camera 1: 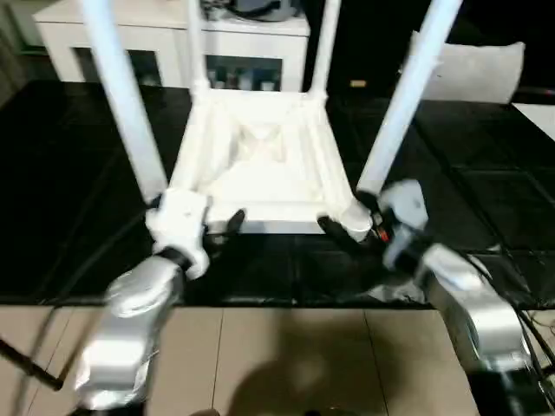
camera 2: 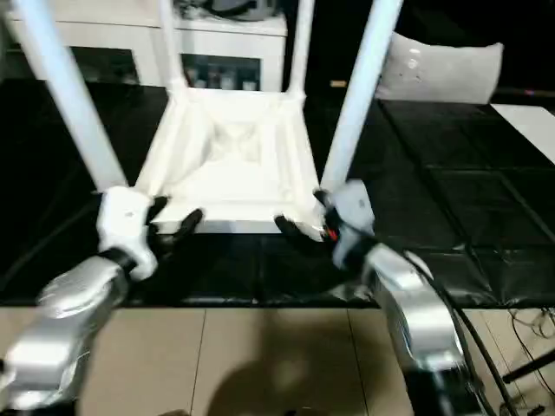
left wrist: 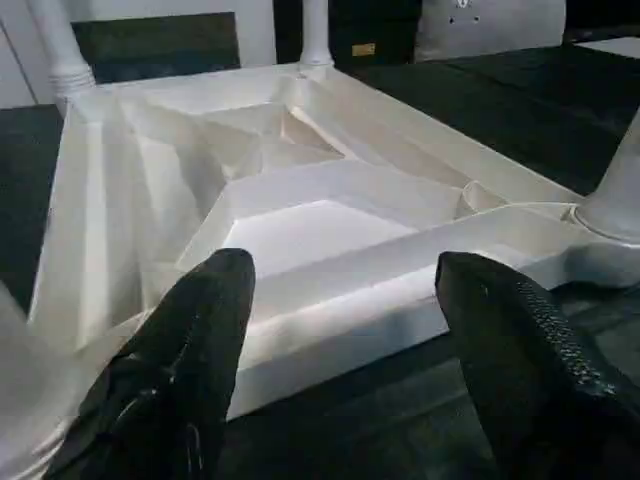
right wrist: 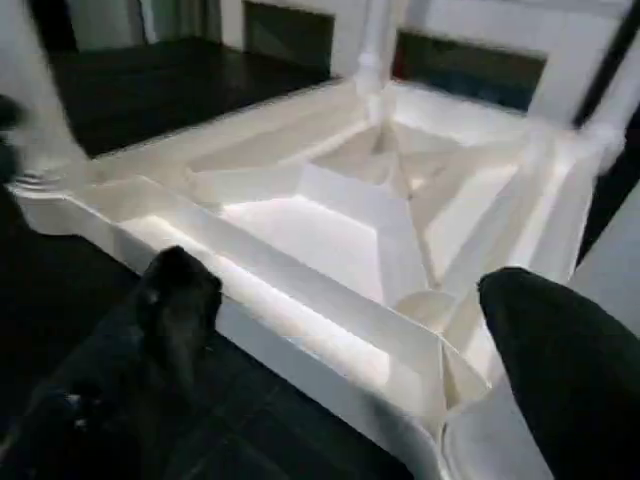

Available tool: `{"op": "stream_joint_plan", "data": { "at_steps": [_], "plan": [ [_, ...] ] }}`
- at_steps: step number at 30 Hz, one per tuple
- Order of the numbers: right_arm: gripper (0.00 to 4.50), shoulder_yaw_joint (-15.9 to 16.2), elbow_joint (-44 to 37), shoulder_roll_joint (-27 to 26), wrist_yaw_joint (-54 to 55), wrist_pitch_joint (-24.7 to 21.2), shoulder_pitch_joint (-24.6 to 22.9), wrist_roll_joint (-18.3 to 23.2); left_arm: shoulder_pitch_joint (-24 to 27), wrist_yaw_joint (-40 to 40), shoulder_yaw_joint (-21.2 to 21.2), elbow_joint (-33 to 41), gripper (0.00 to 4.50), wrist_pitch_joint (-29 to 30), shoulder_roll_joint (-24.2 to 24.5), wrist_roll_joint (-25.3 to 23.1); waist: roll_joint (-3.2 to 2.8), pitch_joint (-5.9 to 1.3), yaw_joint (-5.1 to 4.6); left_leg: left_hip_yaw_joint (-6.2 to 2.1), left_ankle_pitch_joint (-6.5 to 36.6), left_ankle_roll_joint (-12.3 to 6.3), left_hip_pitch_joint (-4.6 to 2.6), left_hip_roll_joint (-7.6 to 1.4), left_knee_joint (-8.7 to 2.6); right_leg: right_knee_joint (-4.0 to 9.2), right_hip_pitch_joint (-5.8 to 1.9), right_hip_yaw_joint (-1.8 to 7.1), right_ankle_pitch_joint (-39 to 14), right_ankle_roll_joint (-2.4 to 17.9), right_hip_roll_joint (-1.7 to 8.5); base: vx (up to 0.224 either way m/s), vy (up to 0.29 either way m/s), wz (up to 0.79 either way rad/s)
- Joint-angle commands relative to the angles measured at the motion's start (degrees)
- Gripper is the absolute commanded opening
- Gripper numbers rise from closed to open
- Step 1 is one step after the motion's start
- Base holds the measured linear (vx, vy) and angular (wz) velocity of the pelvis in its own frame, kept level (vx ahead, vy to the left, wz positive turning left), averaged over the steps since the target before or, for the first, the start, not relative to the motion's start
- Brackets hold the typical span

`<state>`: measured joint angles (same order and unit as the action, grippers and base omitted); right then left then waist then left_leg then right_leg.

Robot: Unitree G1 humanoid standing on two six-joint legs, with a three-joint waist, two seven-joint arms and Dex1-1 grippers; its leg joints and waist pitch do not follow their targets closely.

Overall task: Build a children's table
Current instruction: Rotate table base

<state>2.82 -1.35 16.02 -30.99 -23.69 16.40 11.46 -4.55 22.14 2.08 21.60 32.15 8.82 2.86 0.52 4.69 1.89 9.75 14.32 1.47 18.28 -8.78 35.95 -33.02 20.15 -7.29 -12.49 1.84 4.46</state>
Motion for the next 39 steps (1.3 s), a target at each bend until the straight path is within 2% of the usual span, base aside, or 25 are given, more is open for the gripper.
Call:
{"op": "stream_joint_plan", "data": {
  "at_steps": [1,2,3,4,5,7,8,9,10,11,13,14,15,17,18,19,20,22,24,25,28,30,33,35,39],
  "plan": [
    [4.5,0.6,1.1,0.2,0.0,-0.2,0.6,-0.3,-0.3,0.1,0.6,1.4,3.39,0.7,0.3,0.7,-0.14,-3.12,0.31,-2.92,18.1,1.79,0.08,-4.94,-6.03,4.91,-0.43,4.65,-21.4,6.1,6.37,0.069,-0.01,0.1],
    [4.5,0.7,2.5,0.3,-0.1,2.2,1.2,-1.3,-0.6,-0.5,0.9,1.2,3.39,0.9,0.7,0.2,0.01,-3.49,0.93,-2.51,13.2,1.0,0.23,-5.2,-6.07,3.81,-0.45,5.14,-15.6,8.2,6.08,0.076,-0.016,0.1],
    [4.5,0.3,3.4,0.1,0.0,2.7,1.6,-1.2,-0.6,-0.5,1.0,1.0,3.39,1.0,0.9,0.3,0.03,-3.74,1.05,-2.43,11.6,0.81,0.3,-5.22,-6.01,3.45,-0.5,5.24,-13.8,8.8,5.89,0.076,-0.016,0.1],
    [4.5,-0.1,4.0,-0.1,-0.1,2.2,1.9,-0.6,-0.5,-0.5,1.1,1.0,3.39,1.2,0.9,0.4,0.15,-4.5,1.43,-2.19,6.8,-0.01,0.49,-5.08,-5.56,2.56,-0.53,5.47,-8.3,10.1,5.71,0.074,-0.021,0.07],
    [4.5,-1.2,4.8,-0.1,-0.1,1.3,2.3,0.5,0.0,0.0,1.0,1.0,3.39,1.3,1.3,0.6,0.28,-4.75,1.69,-1.91,1.8,-1.47,0.74,-4.84,-5.09,1.75,-0.31,5.7,-2.2,11.9,5.47,0.088,-0.03,0.07],
    [4.5,-2.6,5.5,0.1,-0.2,0.3,2.7,1.6,0.6,0.5,0.6,1.4,3.39,1.4,1.9,0.8,0.45,-5.17,2.13,-1.78,-3.9,-3.52,1.19,-4.5,-4.49,0.62,-0.52,5.95,4.8,13.7,5.39,0.088,-0.032,0.06],
    [4.5,-4.7,6.2,0.3,0.7,1.8,2.9,2.1,1.2,0.8,0.5,1.9,3.39,1.9,2.8,0.9,0.72,-5.75,2.49,-1.6,-10.8,-7.46,1.7,-4.01,-3.64,-0.58,-0.62,6.03,13.6,15.8,5.29,0.068,-0.036,0.04],
    [4.5,-4.7,6.2,0.3,0.7,1.8,2.9,2.1,1.2,0.8,0.5,1.9,3.39,1.9,2.8,0.9,0.89,-5.79,2.7,-1.5,-12.3,-8.5,1.96,-3.82,-3.39,-0.83,-0.53,6.1,15.5,16.2,5.27,0.068,-0.036,0.04],
    [4.5,-5.2,6.5,0.6,1.4,1.7,3.0,1.9,1.3,1.2,0.5,2.1,3.39,2.1,3.3,1.2,0.89,-5.63,3.0,-1.48,-12.7,-10.26,2.22,-3.91,-3.33,-0.83,-0.43,6.02,15.4,16.7,5.3,0.0,0.0,0.0],
    [4.5,-6.0,7.0,0.9,2.3,1.9,3.2,1.7,1.6,1.8,0.5,2.4,3.39,2.4,3.9,1.6,0.67,-5.47,3.39,-1.47,-11.1,-10.99,2.23,-4.09,-3.36,-0.51,-0.32,5.86,11.9,16.7,5.33,0.0,0.0,0.0],
    [4.5,-7.2,8.0,1.7,3.5,3.9,3.3,1.1,2.5,4.4,0.1,3.7,3.39,3.3,6.0,2.6,0.64,-5.19,3.5,-1.53,-8.5,-10.82,2.23,-4.36,-3.54,-0.07,-0.25,5.75,6.8,16.2,5.33,0.0,0.0,0.0],
    [4.5,-8.1,8.6,2.2,4.2,4.5,3.4,0.8,3.6,7.1,-0.4,4.9,3.39,4.0,8.4,3.4,0.62,-4.75,3.43,-1.49,-4.1,-9.08,2.06,-4.56,-3.96,0.75,-0.13,5.64,-1.0,14.7,5.12,0.0,0.0,0.0],
    [4.5,-8.4,8.9,2.3,4.8,5.3,3.4,0.5,4.0,7.9,-0.3,5.3,3.39,4.1,9.2,3.6,0.54,-4.61,3.44,-1.53,-2.7,-8.31,1.95,-4.62,-4.14,1.02,-0.1,5.63,-3.5,14.2,5.13,0.0,0.0,0.0],
    [4.5,-9.2,9.9,2.8,6.4,6.9,3.5,-0.2,4.7,8.7,0.8,5.7,3.39,4.1,10.8,3.9,0.46,-4.03,3.15,-1.46,4.3,-4.21,1.46,-4.74,-4.85,2.12,0.19,5.68,-12.0,12.0,4.99,0.0,0.0,0.0],
    [4.5,-9.4,10.2,2.9,6.5,6.9,3.6,-0.2,4.6,8.6,1.1,5.6,3.39,4.0,10.9,3.9,0.73,-3.95,3.01,-1.42,5.8,-3.33,1.35,-4.7,-4.97,2.32,0.23,5.69,-13.5,11.4,4.87,0.0,0.0,0.0],
    [4.5,-9.7,10.6,3.1,7.0,7.1,3.7,-0.5,4.3,8.1,1.7,5.3,3.39,3.8,10.8,3.9,0.61,-3.77,3.02,-1.41,7.3,-2.54,1.2,-4.62,-5.06,2.56,0.34,5.75,-15.2,10.9,4.85,0.0,0.0,0.0],
    [4.5,-10.0,11.1,3.2,7.5,7.3,3.8,-0.8,3.9,7.7,2.2,4.9,3.39,3.6,10.7,3.9,0.77,-3.73,2.92,-1.6,9.3,-1.05,1.16,-4.59,-5.28,2.89,0.17,5.79,-18.0,9.3,4.98,0.0,0.0,0.0],
    [4.5,-10.7,12.5,3.6,8.4,7.8,4.0,-1.1,2.3,7.1,3.1,3.0,3.39,2.3,10.6,4.5,0.65,-3.79,3.02,-1.6,9.9,-0.56,1.09,-4.46,-5.35,3.11,0.35,5.84,-18.6,8.5,4.92,0.0,0.0,0.0],
    [4.5,-9.5,12.6,4.4,8.0,8.1,3.4,-2.3,-1.1,7.4,2.9,-1.2,3.39,-0.2,10.6,4.9,0.71,-3.82,3.25,-1.43,10.5,-0.33,0.77,-4.24,-5.3,3.29,0.65,5.89,-19.0,8.0,4.78,0.0,0.0,0.0],
    [4.5,-8.7,12.1,4.7,7.6,7.6,3.0,-2.8,-2.6,7.2,2.9,-3.0,3.39,-0.9,10.5,4.8,0.4,-3.77,3.37,-1.54,10.7,-0.28,0.82,-4.22,-5.39,3.36,0.59,5.88,-19.2,7.8,4.8,0.0,0.0,0.0],
    [4.5,-7.9,10.7,4.6,7.2,4.7,2.3,-2.3,-5.0,7.2,3.2,-5.9,3.6,-1.4,10.4,5.4,0.38,-3.99,3.34,-1.91,10.7,0.13,1.5,-4.32,-5.68,3.11,-0.06,5.81,-17.4,7.1,4.92,0.0,0.0,0.0],
    [4.5,-5.9,8.1,4.9,3.6,3.1,0.8,-0.7,-7.8,7.5,3.1,-9.9,3.7,-2.7,11.4,4.7,0.19,-4.16,3.23,-1.89,10.2,-0.17,1.51,-4.22,-5.57,3.05,-0.07,5.84,-15.6,7.3,4.83,0.0,0.0,0.0],
    [4.5,-2.8,5.1,5.3,-0.4,1.4,-1.5,0.6,-12.3,6.8,3.2,-16.9,3.84,-5.4,11.8,3.6,0.45,-4.43,3.23,-2.03,8.2,-1.44,1.78,-4.3,-5.45,2.7,-0.36,5.85,-13.0,7.9,5.01,0.0,0.0,0.0],
    [4.5,-2.2,5.4,5.2,-0.2,1.3,-1.7,0.1,-13.7,6.9,3.2,-19.0,4.17,-6.3,11.9,3.6,0.41,-4.57,3.21,-2.04,6.9,-1.66,1.89,-4.33,-5.33,2.47,-0.41,5.81,-11.5,8.9,5.17,0.0,0.0,0.0],
    [4.5,-2.1,6.7,4.2,2.5,-2.9,-1.2,-1.2,-18.5,9.3,2.3,-26.8,4.37,-9.9,11.9,4.1,0.53,-4.79,3.33,-1.85,3.8,-1.83,1.86,-4.25,-5.09,2.12,-0.37,5.8,-9.2,10.2,5.18,0.0,0.0,0.0]
  ]
}}
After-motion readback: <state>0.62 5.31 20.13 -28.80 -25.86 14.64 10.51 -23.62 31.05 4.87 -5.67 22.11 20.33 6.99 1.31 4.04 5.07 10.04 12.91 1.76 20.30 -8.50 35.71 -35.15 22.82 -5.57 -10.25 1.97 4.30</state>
